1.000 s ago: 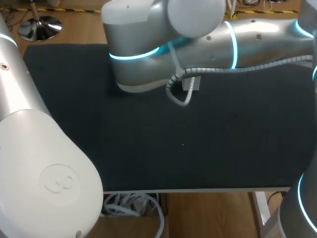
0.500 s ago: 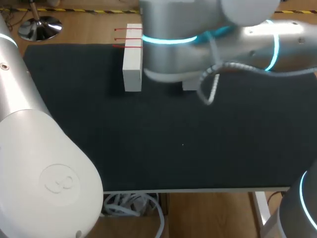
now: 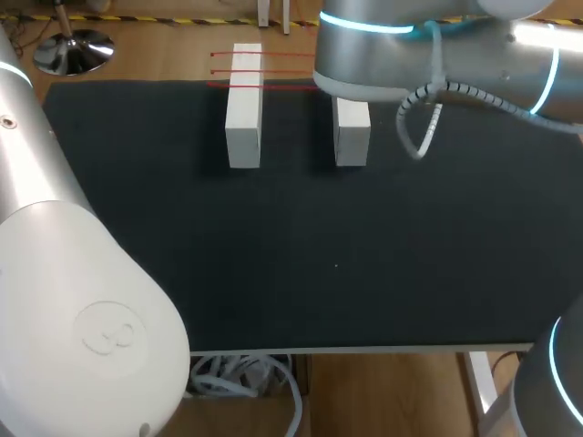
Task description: Grab the tape and strap the tape.
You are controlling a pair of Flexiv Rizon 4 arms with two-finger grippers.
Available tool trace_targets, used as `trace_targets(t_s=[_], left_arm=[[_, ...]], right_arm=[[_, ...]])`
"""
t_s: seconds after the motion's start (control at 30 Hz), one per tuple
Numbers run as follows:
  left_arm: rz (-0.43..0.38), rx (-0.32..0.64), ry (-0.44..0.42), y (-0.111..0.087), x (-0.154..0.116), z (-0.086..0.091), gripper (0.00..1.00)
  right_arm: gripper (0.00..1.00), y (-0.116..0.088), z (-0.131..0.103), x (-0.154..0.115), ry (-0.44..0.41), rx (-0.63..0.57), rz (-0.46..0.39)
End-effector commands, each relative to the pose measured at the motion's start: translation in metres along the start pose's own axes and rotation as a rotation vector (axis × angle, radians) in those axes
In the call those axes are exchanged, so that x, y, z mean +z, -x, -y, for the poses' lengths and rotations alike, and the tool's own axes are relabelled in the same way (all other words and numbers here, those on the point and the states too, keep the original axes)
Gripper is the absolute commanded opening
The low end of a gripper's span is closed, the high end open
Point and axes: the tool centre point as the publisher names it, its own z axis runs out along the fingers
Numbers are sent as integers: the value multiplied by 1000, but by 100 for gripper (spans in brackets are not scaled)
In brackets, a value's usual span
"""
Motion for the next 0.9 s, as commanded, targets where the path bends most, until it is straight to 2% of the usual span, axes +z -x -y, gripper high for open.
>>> trace_targets(t_s=[0.03, 0.07, 0.23, 0.67, 0.73, 0.9], left_arm=[[-1, -1, 5, 0, -1, 1, 0], [-1, -1, 5, 0, -1, 1, 0], [-1, -1, 5, 0, -1, 1, 0], [-1, -1, 5, 0, -1, 1, 0], [-18, -29, 57, -7, 2, -8, 0], [1, -197, 95, -33, -1, -52, 0]], right_arm=[[94, -3, 0, 9, 4, 1, 0], [100, -5, -1, 9, 13, 3, -10], [100, -17, -9, 9, 49, 1, -38], [100, -17, -9, 9, 49, 1, -38], [100, -17, -9, 9, 49, 1, -38], [100, -17, -9, 9, 49, 1, -38]])
